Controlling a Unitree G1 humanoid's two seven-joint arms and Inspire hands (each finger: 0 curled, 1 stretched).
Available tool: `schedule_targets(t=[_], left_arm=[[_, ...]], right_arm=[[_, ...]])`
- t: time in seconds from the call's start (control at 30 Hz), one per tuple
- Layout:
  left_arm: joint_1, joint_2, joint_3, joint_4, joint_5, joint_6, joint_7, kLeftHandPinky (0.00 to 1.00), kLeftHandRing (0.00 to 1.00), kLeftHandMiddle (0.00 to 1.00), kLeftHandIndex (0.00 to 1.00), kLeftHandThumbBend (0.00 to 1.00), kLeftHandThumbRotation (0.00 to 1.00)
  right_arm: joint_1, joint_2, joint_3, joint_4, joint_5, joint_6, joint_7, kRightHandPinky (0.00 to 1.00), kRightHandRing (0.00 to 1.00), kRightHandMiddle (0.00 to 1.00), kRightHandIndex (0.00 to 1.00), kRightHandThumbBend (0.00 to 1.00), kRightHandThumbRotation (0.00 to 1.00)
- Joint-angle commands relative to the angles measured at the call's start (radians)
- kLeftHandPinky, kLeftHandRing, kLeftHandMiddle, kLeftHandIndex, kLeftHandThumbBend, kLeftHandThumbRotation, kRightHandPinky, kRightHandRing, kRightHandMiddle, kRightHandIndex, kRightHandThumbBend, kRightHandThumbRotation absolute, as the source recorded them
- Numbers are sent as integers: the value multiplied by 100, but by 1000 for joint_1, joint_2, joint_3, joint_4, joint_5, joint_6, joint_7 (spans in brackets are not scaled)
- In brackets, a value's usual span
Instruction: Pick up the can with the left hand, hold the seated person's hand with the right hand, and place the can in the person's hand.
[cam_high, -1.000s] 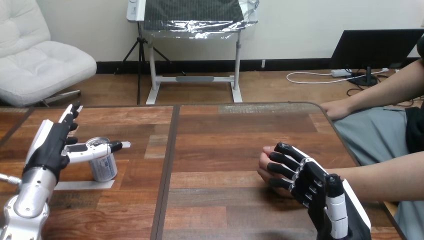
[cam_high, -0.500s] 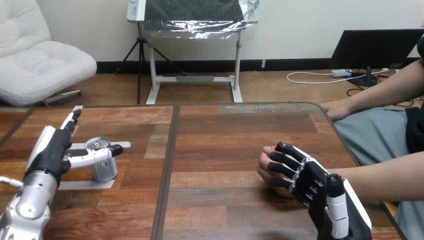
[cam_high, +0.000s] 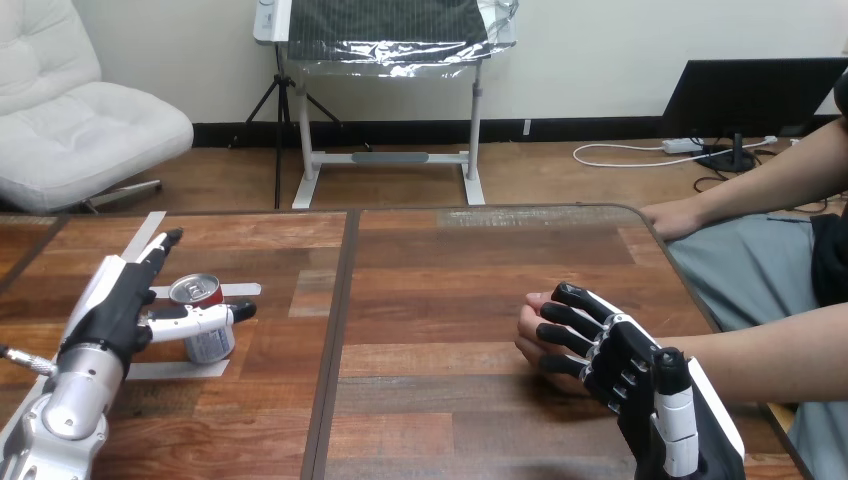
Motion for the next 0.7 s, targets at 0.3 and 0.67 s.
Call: schedule_targets(t=[0.3,0.67], left_arm=[[-76,16,-14,-1,-4,33,0,91,97,97,96,83,27],[-77,15,-20,1,2,48,2,91,95,95,94,82,26]], right_arm=[[-66,3,-8,-4,12,-27,6,75,82,83,85,99,98],[-66,4,-9,-4,11,-31,6,74,82,83,85,100,97]])
